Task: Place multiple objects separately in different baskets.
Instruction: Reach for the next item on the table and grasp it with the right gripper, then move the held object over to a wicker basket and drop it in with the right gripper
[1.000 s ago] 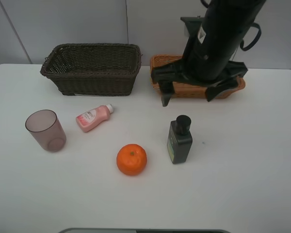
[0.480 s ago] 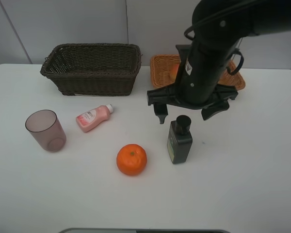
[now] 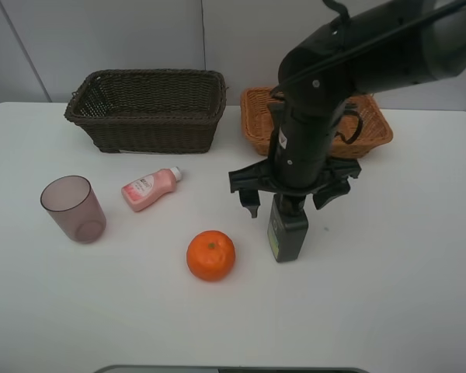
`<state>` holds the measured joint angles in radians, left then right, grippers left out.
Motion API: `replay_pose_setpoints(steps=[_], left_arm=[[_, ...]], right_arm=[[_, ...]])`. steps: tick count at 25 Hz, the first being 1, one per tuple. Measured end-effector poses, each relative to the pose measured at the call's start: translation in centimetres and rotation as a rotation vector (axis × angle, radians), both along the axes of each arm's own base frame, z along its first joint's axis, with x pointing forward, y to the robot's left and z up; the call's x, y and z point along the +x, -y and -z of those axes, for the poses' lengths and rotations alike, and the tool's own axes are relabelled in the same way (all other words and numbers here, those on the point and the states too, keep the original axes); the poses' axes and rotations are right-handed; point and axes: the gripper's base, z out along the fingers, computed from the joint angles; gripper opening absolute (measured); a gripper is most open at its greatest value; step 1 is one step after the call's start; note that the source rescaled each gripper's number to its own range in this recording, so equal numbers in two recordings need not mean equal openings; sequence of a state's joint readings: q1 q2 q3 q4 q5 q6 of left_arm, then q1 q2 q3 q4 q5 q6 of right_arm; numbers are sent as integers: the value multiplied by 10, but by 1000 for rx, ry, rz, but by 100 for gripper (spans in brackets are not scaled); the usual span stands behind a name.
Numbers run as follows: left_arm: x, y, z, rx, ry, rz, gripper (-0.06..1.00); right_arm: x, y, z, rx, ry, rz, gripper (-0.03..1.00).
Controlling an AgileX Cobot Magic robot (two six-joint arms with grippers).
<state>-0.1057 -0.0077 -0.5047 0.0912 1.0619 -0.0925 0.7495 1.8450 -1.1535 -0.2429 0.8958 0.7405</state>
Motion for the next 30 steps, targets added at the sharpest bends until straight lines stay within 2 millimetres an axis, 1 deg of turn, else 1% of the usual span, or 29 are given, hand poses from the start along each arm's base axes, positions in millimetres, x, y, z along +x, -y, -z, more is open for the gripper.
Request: replay_pose_setpoints(steps=[8, 10, 11, 13, 14, 16, 18, 19, 30], left_arm=[[0, 0, 0, 0, 0, 0, 92], [0, 0, 0, 0, 0, 0, 92], [0, 0, 0, 0, 0, 0, 92], [0, 0, 0, 0, 0, 0, 92], [0, 0, 0, 0, 0, 0, 92], [0, 0, 0, 0, 0, 0, 92], [0, 0, 0, 0, 0, 0, 92], [0, 0, 0, 0, 0, 0, 92], [0, 0, 0, 0, 0, 0, 92]], right_arm=[[5, 4, 6, 1, -15, 27, 100], [4, 4, 7, 7, -24, 35, 97], [4, 4, 7, 9, -26, 37, 93], [4, 4, 7, 6, -30, 38, 81], [4, 4, 8, 5, -32, 39, 70], [4, 4, 11, -4, -41, 40, 42], [3, 4, 11, -4, -49, 46, 4], [3, 4, 11, -1, -47, 46, 0], [3, 4, 12, 2, -49, 48, 0]])
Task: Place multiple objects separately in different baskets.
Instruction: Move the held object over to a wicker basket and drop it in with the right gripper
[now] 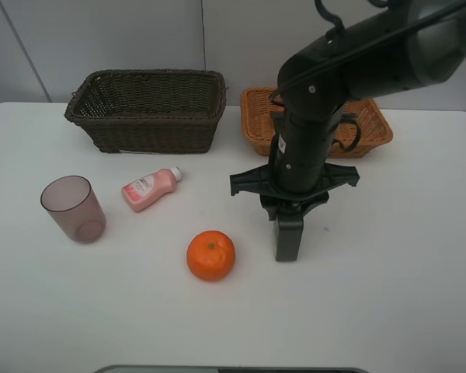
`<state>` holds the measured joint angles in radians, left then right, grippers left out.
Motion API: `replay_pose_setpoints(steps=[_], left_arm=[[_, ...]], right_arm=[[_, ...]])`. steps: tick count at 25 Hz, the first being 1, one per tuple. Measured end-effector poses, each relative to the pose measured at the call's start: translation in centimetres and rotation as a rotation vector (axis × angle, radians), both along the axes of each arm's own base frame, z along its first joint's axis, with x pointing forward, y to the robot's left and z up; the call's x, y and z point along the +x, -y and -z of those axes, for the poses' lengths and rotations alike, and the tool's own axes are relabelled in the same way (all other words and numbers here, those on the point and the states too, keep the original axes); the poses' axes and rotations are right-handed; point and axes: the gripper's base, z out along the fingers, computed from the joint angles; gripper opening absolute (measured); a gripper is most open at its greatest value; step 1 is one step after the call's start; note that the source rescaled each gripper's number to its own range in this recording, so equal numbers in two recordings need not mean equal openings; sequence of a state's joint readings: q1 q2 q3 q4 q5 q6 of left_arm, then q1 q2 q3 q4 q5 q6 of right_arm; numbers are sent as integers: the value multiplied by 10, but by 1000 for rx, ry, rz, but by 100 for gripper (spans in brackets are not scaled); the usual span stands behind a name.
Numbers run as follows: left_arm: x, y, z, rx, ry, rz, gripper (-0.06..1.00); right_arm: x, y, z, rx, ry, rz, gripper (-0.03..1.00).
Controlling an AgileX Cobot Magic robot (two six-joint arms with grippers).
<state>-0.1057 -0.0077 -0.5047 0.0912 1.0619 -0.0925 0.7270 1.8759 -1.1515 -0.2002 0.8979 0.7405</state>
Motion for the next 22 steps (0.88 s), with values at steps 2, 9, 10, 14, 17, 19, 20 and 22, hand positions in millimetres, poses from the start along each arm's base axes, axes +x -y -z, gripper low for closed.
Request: replay_pose_setpoints(steps=[2, 9, 10, 14, 17, 19, 20, 22], left_arm=[[0, 0, 0, 0, 0, 0, 92], [0, 0, 0, 0, 0, 0, 92], [0, 0, 0, 0, 0, 0, 92], [0, 0, 0, 0, 0, 0, 92], [0, 0, 0, 0, 0, 0, 92], [0, 0, 0, 0, 0, 0, 92], [0, 0, 0, 0, 0, 0, 92], [0, 0, 0, 0, 0, 0, 92]], right_arm=[[0, 0, 0, 0, 0, 0, 0], [1, -1, -2, 4, 5, 0, 0], [2, -1, -3, 3, 3, -5, 0], [8, -6, -27, 5, 22, -67, 0], [16, -12, -58, 12, 56, -158, 0], [22, -17, -78, 11, 73, -236, 0], [24, -19, -86, 10, 78, -264, 0], [29, -24, -106, 21, 114, -328, 0]])
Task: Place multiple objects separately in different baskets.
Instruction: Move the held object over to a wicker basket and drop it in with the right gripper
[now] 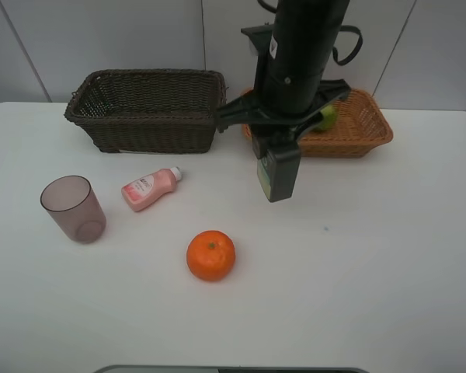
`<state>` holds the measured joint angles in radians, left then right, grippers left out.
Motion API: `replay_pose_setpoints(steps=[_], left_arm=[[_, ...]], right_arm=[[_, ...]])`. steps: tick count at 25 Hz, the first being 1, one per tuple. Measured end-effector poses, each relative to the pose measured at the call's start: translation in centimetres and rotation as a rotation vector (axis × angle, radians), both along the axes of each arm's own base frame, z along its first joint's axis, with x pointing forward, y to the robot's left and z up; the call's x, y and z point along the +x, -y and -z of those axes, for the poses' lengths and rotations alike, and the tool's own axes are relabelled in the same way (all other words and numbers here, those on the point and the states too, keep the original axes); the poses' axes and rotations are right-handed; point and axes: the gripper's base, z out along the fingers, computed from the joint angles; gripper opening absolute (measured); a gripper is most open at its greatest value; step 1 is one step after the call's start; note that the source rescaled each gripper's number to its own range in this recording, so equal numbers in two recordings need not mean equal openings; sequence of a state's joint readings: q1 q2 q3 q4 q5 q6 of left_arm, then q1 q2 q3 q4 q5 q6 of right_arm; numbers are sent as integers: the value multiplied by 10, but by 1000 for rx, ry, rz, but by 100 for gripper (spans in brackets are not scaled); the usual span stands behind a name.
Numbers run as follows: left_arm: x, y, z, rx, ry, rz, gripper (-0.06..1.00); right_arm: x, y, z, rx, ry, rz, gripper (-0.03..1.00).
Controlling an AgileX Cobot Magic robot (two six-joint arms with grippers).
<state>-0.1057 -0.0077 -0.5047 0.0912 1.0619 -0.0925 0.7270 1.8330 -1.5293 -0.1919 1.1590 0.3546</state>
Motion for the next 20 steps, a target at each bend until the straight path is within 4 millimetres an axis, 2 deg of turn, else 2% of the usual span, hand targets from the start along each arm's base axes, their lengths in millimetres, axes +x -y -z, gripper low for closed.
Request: replay_pose_setpoints(steps=[4, 10, 14, 20], left_arm=[[0, 0, 0, 0, 0, 0, 92], [0, 0, 0, 0, 0, 0, 92], [0, 0, 0, 0, 0, 0, 92], [0, 0, 0, 0, 0, 0, 92]], right_arm=[[14, -13, -33, 59, 98, -80, 0], [44, -40, -54, 156, 239, -130, 0], [61, -58, -56, 267, 376, -163, 0], [83, -81, -39, 395, 527, -210, 0]])
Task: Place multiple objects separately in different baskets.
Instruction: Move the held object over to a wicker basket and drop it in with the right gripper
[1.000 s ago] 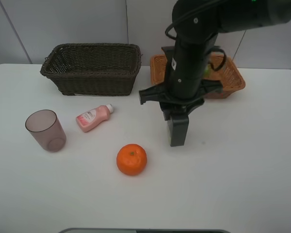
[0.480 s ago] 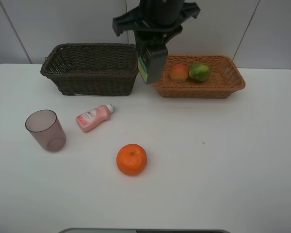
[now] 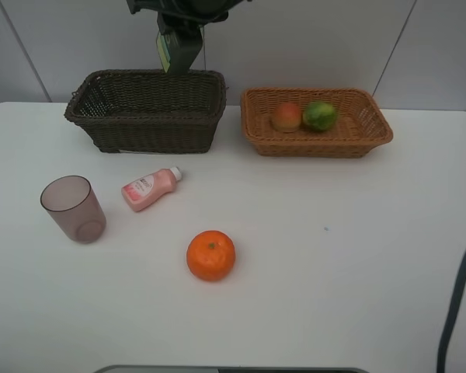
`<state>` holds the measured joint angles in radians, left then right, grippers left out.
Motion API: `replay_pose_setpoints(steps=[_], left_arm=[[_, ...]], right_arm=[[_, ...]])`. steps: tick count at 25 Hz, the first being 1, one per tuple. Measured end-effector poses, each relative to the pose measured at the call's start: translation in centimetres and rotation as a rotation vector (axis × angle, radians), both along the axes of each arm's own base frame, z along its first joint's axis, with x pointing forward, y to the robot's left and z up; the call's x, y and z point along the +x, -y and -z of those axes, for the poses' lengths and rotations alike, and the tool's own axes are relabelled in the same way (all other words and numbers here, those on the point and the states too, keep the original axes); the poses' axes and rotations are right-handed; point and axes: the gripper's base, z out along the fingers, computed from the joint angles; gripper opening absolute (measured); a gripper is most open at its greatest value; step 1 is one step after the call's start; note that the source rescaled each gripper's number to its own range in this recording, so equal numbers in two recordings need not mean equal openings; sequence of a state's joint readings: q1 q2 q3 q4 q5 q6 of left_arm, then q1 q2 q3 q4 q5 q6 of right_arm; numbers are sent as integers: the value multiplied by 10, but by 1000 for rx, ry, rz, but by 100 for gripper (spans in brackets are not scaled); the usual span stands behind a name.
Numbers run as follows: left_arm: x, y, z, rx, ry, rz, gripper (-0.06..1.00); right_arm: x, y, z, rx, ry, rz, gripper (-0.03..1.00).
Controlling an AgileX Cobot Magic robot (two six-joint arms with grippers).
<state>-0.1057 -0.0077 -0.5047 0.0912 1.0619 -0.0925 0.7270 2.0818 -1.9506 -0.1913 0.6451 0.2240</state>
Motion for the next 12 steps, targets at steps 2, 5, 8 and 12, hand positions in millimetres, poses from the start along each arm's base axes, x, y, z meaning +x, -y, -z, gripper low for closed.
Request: replay_pose_setpoints(steps=[2, 5, 8, 12], left_arm=[[0, 0, 0, 0, 0, 0, 92], [0, 0, 0, 0, 0, 0, 92], [0, 0, 0, 0, 0, 0, 92], [0, 0, 0, 0, 0, 0, 92]], right_arm=[[7, -7, 11, 25, 28, -13, 0], [19, -12, 30, 51, 57, -19, 0], [34, -10, 49, 62, 70, -8, 0], [52, -3, 75, 61, 72, 13, 0]])
